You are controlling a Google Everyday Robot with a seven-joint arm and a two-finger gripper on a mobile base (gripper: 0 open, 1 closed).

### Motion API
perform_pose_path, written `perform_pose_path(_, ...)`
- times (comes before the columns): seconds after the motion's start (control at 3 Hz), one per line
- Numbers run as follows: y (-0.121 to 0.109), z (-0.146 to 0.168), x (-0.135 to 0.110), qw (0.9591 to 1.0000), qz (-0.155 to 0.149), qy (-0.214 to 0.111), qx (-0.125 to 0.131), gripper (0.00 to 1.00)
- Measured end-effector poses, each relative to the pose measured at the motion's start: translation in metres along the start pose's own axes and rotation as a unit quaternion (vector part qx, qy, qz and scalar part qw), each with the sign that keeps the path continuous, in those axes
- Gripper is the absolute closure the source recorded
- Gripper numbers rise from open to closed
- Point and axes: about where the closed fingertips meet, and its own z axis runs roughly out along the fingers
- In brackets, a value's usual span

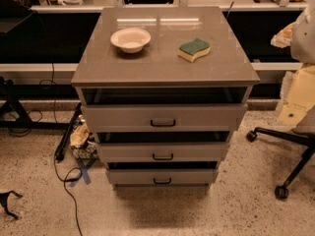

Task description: Open top drawer

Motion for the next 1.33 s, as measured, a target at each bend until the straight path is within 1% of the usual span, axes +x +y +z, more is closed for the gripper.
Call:
perform_pose_path(0.33,0.0,0.002,0.001,1.0,0.001,-0.004,-0.001,0.0)
perform_pose_path(0.67,0.001,0.022,0.009,0.9992,0.012,-0.037,-0.011,0.0)
perform_pose_path(1.0,0.003,0.082,0.019,0.993,0.012,-0.108,-0.045,0.0)
perform_pose_path(1.33,0.005,0.153,0.018,0.9755,-0.004,-0.205,-0.079,0.0)
